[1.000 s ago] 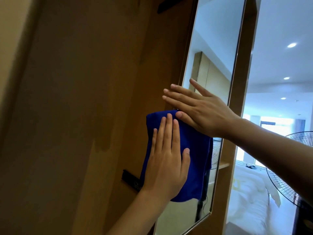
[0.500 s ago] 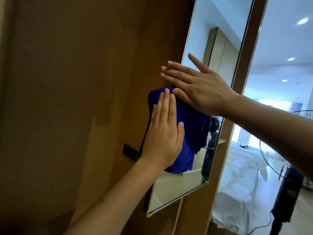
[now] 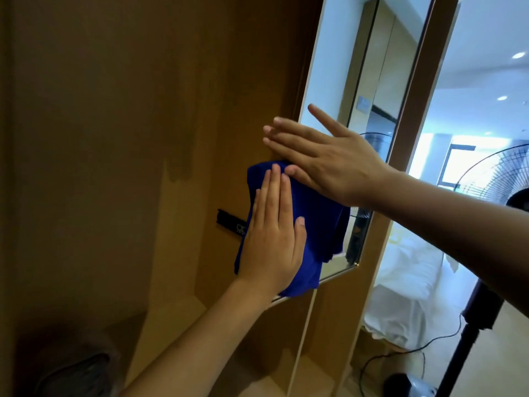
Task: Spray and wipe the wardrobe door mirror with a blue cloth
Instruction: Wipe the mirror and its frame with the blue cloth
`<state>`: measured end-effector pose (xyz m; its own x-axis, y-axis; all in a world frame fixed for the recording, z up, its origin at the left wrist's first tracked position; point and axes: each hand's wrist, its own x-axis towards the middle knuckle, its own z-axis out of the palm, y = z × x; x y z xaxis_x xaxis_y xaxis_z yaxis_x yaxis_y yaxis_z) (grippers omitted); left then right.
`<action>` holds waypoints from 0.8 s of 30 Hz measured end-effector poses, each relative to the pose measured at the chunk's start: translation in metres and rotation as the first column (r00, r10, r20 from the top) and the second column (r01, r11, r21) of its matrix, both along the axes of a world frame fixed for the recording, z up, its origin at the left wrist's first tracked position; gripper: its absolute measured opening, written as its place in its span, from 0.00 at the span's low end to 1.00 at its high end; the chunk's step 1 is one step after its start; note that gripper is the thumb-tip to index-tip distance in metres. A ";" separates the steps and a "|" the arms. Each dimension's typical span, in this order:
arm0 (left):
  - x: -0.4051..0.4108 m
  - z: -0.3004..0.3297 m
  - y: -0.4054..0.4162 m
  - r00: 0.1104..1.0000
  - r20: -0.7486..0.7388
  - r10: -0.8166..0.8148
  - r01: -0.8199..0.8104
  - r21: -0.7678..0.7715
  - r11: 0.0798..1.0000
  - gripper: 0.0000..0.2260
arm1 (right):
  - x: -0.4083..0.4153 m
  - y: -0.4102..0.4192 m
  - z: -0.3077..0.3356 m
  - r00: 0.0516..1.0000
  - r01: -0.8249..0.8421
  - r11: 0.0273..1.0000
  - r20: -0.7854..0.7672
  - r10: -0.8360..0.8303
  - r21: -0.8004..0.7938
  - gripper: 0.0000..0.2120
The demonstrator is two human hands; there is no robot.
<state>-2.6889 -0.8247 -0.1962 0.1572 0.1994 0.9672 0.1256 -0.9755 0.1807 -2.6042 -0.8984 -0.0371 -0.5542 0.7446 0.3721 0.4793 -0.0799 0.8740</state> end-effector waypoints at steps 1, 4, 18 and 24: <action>0.000 0.007 0.002 1.000 -0.003 -0.014 0.014 0.009 1.000 0.29 | -0.001 0.000 0.005 1.000 0.009 1.000 -0.007 -0.009 0.014 0.27; 0.001 0.025 0.005 1.000 0.009 -0.004 0.004 0.010 1.000 0.28 | -0.001 0.002 0.015 0.999 0.026 0.997 -0.039 -0.023 0.077 0.27; 0.002 -0.077 -0.001 0.952 -0.062 0.298 -0.299 0.007 0.954 0.29 | 0.014 0.013 -0.091 0.983 -0.096 0.995 -0.151 0.101 0.042 0.25; -0.001 -0.095 0.001 0.954 -0.088 0.288 -0.287 0.025 0.958 0.32 | 0.015 0.008 -0.117 0.960 -0.105 0.992 -0.253 0.119 0.068 0.25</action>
<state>-2.6897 -0.8234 -0.2915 0.1808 0.2379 0.9543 0.4163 -0.8976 0.1449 -2.5892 -0.8904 -0.1544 -0.5135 0.6584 0.5503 0.6952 -0.0568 0.7166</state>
